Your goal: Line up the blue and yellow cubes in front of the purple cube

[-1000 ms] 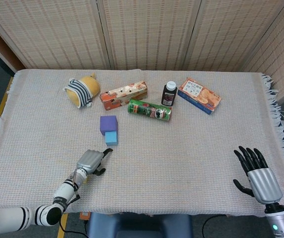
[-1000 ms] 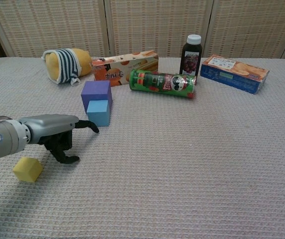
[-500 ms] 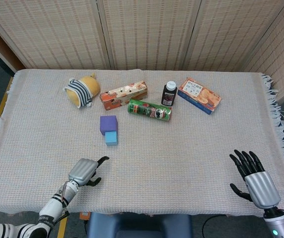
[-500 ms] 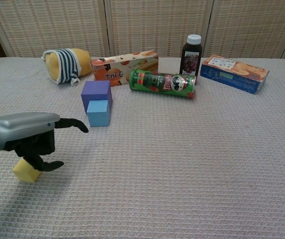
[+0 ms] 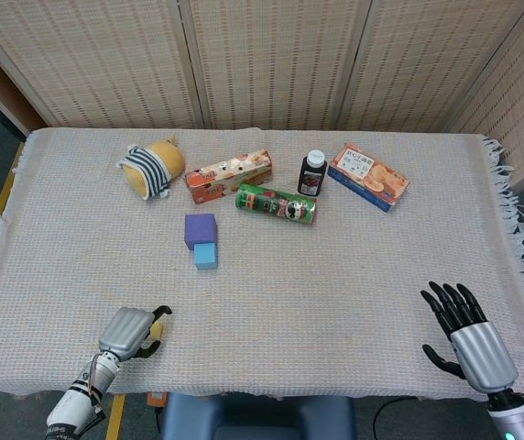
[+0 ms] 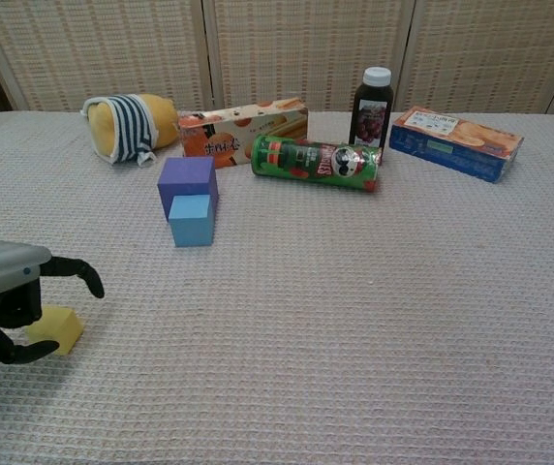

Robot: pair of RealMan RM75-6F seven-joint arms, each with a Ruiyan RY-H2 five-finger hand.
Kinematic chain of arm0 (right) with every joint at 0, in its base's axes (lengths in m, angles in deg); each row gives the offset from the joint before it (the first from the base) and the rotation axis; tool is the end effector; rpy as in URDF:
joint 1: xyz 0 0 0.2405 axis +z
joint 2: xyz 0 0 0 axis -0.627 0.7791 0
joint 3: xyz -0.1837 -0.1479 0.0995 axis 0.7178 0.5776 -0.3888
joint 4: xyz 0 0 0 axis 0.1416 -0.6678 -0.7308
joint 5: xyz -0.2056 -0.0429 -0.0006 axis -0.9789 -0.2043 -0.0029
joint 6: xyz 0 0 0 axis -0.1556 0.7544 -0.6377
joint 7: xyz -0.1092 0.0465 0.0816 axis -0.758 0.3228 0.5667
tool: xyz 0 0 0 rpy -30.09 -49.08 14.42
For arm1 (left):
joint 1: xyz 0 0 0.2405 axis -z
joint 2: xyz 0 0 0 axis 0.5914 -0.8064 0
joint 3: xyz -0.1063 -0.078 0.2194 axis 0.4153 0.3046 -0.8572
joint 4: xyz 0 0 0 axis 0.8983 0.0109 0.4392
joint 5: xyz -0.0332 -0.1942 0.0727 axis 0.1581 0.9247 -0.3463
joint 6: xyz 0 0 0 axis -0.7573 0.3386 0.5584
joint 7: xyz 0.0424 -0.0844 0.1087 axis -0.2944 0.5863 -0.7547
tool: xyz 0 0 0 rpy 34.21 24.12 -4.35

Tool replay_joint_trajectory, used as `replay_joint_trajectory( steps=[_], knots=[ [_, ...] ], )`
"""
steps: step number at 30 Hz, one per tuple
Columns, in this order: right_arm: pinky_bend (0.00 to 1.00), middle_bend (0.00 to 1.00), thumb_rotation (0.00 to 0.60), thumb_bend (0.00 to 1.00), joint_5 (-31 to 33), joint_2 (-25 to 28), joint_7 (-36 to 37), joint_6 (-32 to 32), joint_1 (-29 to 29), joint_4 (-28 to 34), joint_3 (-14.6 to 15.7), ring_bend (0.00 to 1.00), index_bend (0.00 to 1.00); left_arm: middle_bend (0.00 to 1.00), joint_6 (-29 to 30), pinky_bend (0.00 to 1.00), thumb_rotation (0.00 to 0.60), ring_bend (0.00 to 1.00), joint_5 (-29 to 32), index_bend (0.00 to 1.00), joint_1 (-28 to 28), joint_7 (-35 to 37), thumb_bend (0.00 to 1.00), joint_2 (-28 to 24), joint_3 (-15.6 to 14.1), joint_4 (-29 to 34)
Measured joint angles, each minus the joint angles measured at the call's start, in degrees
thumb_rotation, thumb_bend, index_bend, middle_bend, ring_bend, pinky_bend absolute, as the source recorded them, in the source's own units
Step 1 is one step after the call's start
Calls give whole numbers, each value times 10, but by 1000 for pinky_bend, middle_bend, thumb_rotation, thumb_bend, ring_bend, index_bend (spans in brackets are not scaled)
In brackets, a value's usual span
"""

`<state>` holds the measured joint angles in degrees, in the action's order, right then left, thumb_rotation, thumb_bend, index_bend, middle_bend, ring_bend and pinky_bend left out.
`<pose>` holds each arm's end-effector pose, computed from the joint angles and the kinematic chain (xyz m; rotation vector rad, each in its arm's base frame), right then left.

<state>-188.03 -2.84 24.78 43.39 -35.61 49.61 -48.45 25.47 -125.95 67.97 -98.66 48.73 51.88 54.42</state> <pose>-0.2996 -0.1431 0.1196 1.6340 -0.7716 0.9706 -0.2095 0.2274 0.0031 -1.8970 -1.0943 -0.6516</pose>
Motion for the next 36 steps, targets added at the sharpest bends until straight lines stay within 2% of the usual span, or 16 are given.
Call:
replay_joint_trajectory(
  steps=[4,10,16,25,36],
  knots=[
    [0,0,543,32,1,-1,-2,-2,0,1,-1,0,0,1000,0,1000,600,1000,-9,336,-9,-7,344,21,1,-37],
    [0,0,543,32,3,-1,-3,-5,0,2,-1,0,0,1000,-8,1000,600,1000,-14,343,-17,-7,346,29,9,-59],
    [0,0,544,32,2,-1,-3,-9,1,3,0,0,0,1000,-13,1000,600,1000,-16,377,-24,-4,346,27,14,-65],
    [0,0,544,32,1,0,-3,-10,1,4,1,0,0,1000,-20,1000,600,1000,-32,555,-31,13,345,29,21,-80],
    [0,0,544,32,7,-3,-6,-20,4,3,-1,0,0,1000,-18,1000,600,1000,-59,575,-32,54,348,41,54,-74]
  ],
)
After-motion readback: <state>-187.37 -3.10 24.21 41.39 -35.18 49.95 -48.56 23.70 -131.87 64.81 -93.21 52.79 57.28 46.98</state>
